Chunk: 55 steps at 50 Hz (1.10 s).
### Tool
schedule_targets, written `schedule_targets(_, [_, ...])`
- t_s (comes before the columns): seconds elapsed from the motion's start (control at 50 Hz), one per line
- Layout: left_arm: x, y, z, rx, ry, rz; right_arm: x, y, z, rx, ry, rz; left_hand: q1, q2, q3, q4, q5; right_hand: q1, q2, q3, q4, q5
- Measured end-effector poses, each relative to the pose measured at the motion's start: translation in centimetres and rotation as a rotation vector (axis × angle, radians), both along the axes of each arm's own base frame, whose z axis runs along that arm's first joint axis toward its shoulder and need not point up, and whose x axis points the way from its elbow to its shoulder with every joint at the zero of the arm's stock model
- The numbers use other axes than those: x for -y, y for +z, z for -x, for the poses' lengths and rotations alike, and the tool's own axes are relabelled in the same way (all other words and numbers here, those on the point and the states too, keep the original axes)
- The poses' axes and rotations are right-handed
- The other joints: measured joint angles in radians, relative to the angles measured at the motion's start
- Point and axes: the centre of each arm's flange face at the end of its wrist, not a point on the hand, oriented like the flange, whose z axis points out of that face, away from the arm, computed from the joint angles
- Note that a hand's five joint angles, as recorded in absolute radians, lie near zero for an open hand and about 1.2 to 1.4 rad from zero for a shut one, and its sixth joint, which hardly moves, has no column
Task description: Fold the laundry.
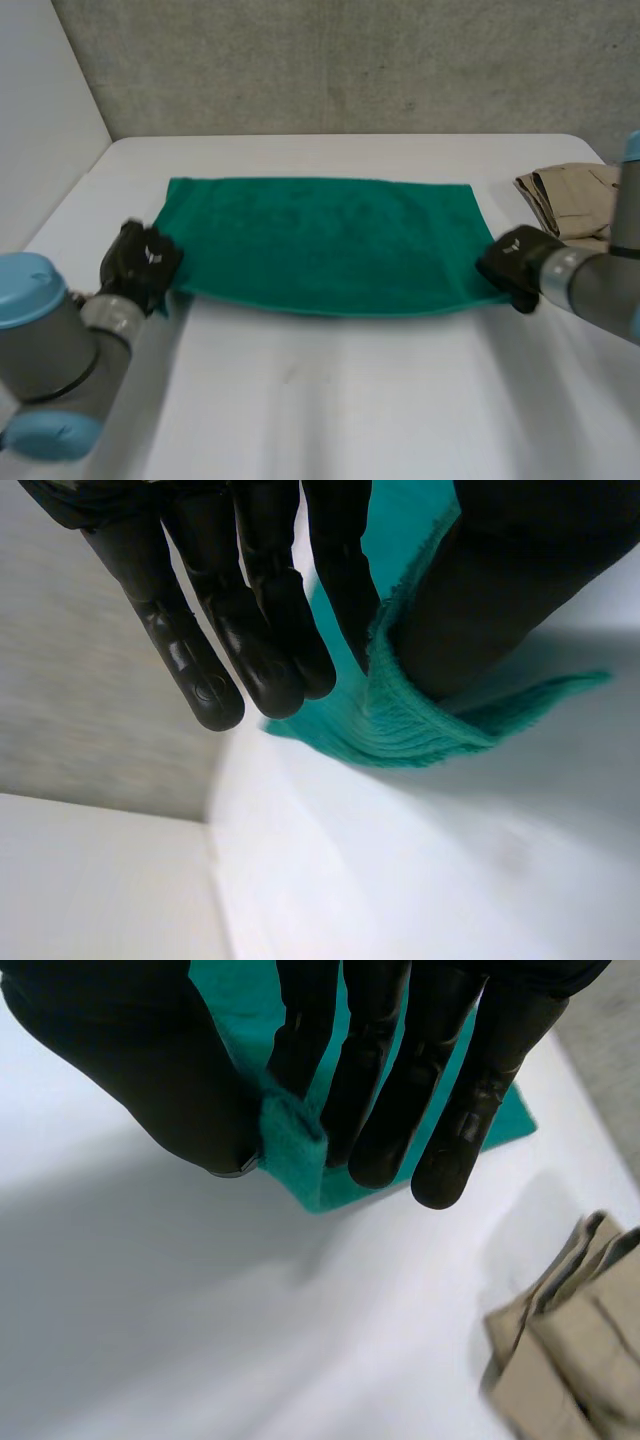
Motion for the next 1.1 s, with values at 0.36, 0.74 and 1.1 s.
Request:
schedule_targets(0.36, [-7.3,2.2,-0.3,0.116,-0.136,-0.404,-6.6,1.4,3.5,-0.203,0.105,-0.12,0.0,0.0,0.0,0.0,0.0,0.0,0.0,0.0,0.0,0.001])
schedule_targets(0.74, [10.0,-1.9,4.6,-0.001,-0.083,0.137,7.8,-1.9,-2.3,-0.038,-0.056,0.325,0.0,0.0,0.0,0.0,0.0,0.0,0.0,0.0,0.0,0.002])
schedule_targets(1.1, [10.6,-1.0,5.0,-0.028,-0.091,0.181,11.5,-2.1,-3.7,0.11,-0.136,0.455,-0.962,-0.995,-0.986,-0.999,-0.918,-0.788,-0.961,-0.967,-0.956,-0.929])
